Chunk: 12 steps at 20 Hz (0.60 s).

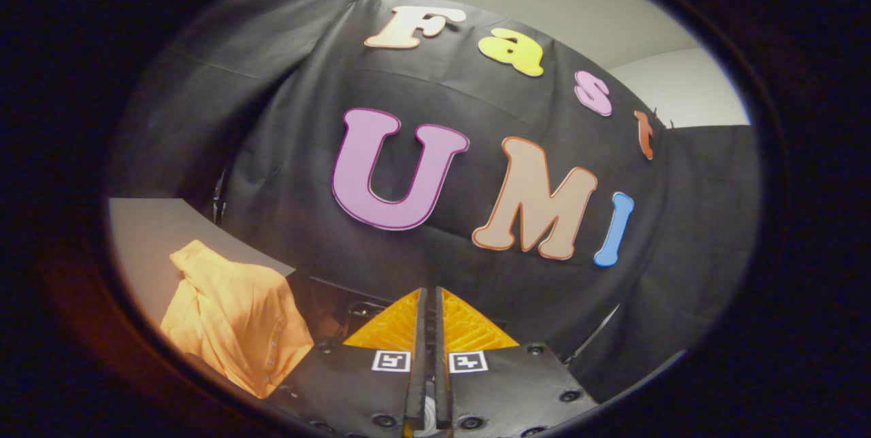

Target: Put the clothes into the washing machine and then close the washing machine lid.

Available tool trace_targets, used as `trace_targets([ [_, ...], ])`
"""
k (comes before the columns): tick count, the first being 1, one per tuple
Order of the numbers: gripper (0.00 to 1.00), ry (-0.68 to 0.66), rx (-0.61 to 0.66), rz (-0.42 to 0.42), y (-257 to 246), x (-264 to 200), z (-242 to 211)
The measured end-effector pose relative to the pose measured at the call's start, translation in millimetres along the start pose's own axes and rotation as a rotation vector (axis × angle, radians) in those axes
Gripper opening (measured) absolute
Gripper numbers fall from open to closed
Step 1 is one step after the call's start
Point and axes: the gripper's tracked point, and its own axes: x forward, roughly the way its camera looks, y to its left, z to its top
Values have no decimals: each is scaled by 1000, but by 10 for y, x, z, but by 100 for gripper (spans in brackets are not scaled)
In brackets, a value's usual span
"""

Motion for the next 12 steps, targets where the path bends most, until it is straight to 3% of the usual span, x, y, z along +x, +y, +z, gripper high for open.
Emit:
trace_targets([
  [7,6,27,39,64,187,-193,-185],
  [12,6,54,103,221,717,-361,-170],
])
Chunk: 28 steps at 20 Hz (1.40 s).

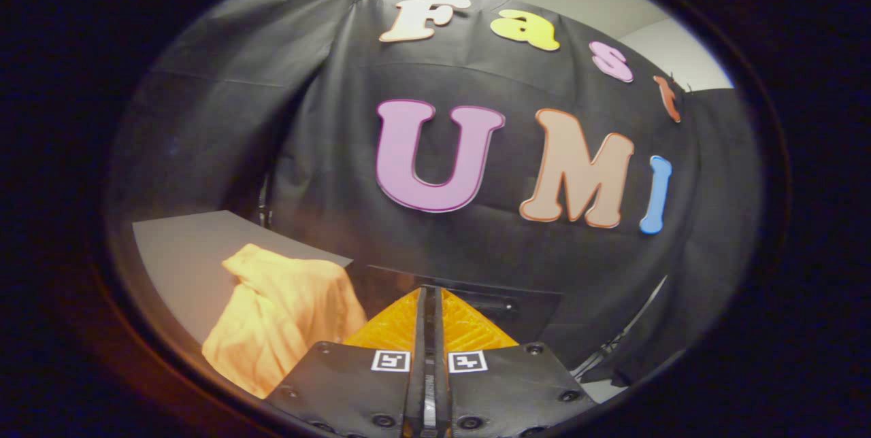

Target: Put the clothes into the washing machine and then close the washing machine lid.

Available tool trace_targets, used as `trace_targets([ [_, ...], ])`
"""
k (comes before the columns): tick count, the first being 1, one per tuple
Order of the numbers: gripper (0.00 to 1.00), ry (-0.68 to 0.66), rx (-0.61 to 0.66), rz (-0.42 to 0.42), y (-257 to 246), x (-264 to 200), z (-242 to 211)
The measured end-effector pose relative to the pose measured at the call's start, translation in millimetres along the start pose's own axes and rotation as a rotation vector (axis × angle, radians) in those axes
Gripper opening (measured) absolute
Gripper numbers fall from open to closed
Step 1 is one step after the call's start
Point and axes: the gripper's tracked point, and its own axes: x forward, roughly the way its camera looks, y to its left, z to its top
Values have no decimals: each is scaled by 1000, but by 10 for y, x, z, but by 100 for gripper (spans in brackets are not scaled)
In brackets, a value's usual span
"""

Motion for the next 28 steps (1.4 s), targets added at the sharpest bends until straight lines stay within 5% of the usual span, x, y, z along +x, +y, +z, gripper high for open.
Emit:
trace_targets([
  [2,6,16,-15,44,214,-16,-44],
  [9,38,87,34,245,1023,6,-277],
  [14,63,129,88,291,1199,40,-403],
  [20,60,143,181,319,1263,43,-482],
  [23,46,154,283,370,1387,30,-509],
  [28,19,160,296,329,1311,90,-495],
])
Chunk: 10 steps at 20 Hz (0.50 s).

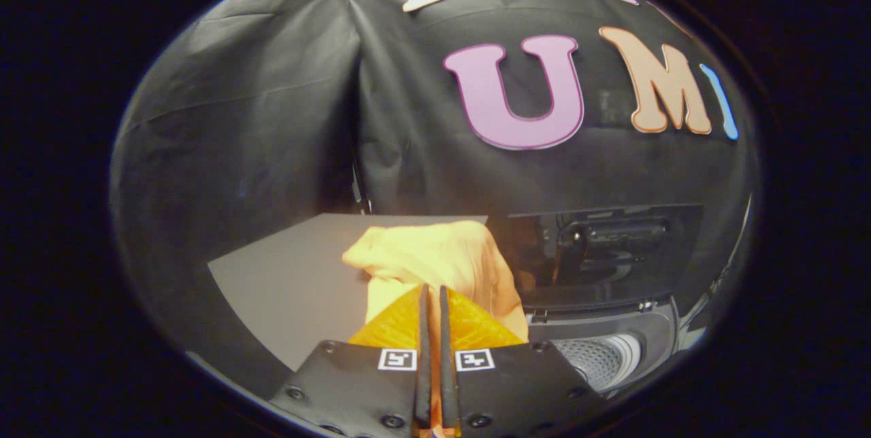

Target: Put the clothes into the washing machine and then close the washing machine lid.

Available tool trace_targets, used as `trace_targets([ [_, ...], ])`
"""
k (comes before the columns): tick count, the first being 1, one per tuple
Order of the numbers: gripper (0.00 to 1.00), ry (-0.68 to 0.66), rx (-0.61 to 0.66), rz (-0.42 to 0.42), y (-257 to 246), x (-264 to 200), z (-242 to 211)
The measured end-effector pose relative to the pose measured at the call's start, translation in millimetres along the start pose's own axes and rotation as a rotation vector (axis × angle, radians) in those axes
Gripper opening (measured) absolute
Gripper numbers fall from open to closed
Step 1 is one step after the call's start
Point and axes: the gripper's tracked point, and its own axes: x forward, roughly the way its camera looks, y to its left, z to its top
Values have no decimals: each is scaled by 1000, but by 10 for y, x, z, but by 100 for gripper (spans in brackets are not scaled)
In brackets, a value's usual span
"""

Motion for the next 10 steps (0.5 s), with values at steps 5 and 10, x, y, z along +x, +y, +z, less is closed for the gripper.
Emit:
trace_targets([
  [5,6,-14,-104,-122,-276,-31,102],
  [10,6,-19,-84,-236,-873,-27,238],
])
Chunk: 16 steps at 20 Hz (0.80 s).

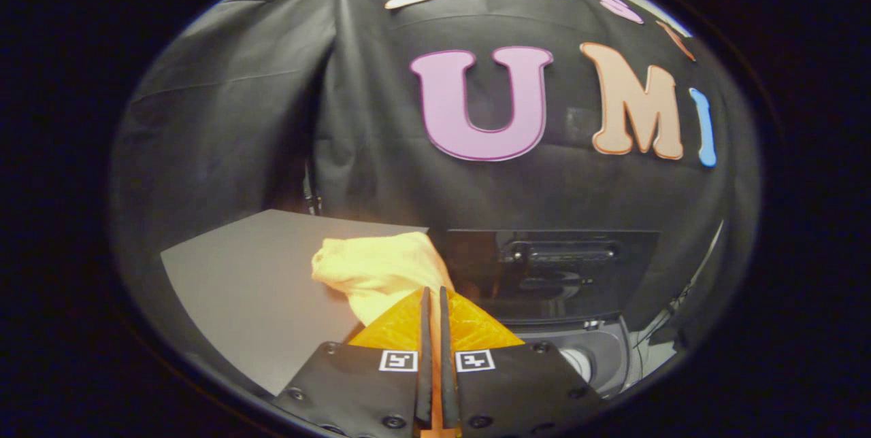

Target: Put the clothes into the washing machine and then close the washing machine lid.

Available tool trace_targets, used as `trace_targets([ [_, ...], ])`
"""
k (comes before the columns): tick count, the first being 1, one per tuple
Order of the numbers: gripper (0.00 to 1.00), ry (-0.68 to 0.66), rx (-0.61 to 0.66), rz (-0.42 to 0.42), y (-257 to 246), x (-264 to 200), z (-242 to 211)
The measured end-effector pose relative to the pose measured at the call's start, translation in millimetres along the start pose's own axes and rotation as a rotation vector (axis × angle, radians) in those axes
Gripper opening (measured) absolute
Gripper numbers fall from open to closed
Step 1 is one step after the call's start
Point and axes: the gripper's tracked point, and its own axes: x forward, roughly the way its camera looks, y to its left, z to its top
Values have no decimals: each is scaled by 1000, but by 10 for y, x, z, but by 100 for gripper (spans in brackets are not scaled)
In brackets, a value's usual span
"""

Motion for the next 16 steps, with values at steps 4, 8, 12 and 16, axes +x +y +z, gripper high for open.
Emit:
trace_targets([
  [4,6,-51,-41,-145,-621,24,253],
  [8,5,-95,-40,-213,-944,15,417],
  [12,6,-66,-29,-206,-1010,30,229],
  [16,6,-47,9,-199,-1045,61,69],
])
